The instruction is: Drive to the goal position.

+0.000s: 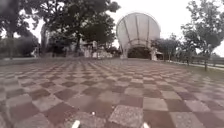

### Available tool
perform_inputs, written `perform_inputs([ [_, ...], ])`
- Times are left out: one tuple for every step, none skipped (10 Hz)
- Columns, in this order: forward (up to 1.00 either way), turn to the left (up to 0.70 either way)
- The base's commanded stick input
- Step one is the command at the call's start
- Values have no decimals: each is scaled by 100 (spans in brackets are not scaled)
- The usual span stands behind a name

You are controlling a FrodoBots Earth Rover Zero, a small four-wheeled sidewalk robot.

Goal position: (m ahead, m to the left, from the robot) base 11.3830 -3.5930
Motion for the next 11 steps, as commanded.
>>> perform_inputs([
  [70,-27],
  [70,-27],
  [70,-27],
  [70,-27],
  [70,-9],
  [70,0],
  [70,0],
  [70,0],
  [70,0],
  [70,0],
  [70,0],
])
